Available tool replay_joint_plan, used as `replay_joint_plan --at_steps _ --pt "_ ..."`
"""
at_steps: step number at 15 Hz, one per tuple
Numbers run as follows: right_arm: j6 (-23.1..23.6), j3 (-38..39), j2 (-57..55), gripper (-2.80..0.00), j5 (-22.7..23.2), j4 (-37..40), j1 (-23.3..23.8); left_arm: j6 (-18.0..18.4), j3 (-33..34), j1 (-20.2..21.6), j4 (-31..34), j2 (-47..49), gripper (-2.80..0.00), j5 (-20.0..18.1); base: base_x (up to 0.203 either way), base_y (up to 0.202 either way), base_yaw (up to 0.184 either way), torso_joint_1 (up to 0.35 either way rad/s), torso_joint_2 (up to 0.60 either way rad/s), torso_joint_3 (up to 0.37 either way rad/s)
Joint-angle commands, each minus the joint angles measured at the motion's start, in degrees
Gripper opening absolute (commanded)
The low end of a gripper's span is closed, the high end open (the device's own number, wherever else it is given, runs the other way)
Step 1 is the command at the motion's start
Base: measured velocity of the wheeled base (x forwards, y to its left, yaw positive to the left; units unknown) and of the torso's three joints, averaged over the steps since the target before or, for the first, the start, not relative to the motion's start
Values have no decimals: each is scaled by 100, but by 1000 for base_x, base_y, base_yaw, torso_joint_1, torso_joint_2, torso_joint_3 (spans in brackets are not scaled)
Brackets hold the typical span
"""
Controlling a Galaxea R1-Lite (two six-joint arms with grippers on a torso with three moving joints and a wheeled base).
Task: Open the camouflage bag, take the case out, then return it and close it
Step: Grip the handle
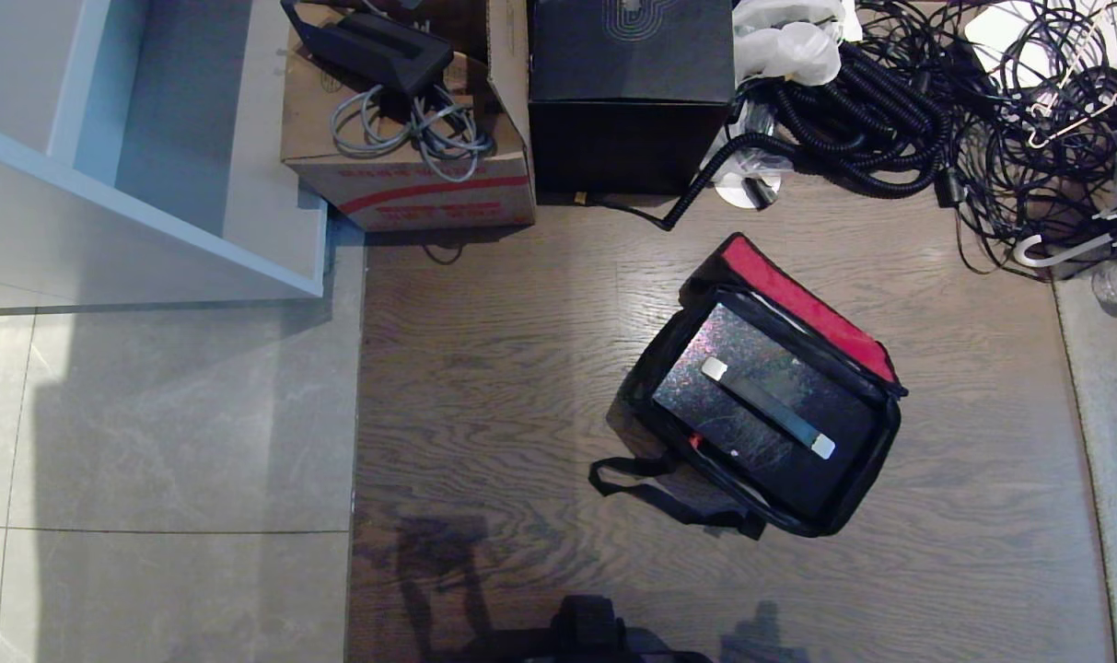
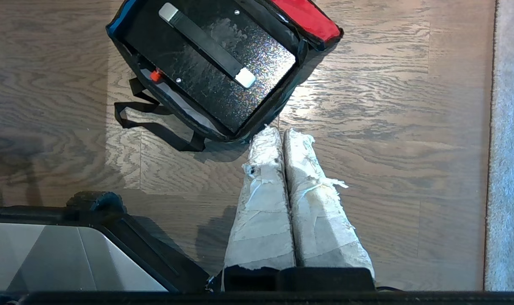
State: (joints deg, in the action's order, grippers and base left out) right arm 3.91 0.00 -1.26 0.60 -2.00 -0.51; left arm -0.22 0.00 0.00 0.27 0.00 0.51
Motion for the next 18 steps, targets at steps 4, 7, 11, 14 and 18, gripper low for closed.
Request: replay_joint_plan --at_steps 4,7,11,14,18 --pt "5 88 -15 -280 2 -2 -2 0 0 0 0 0 -280 2 0 0 0 0 0 0" --pt "5 88 -15 -280 2 -2 -2 2 0 0 0 0 -280 2 0 0 0 0 0 0" --pt "5 88 -15 -280 2 -2 -2 1 0 0 0 0 -280 2 0 0 0 0 0 0" --pt "5 88 -15 -280 2 -2 -2 -4 0 0 0 0 -280 2 0 0 0 0 0 0" --pt "5 88 -15 -280 2 -2 -2 -4 0 0 0 0 -280 2 0 0 0 0 0 0"
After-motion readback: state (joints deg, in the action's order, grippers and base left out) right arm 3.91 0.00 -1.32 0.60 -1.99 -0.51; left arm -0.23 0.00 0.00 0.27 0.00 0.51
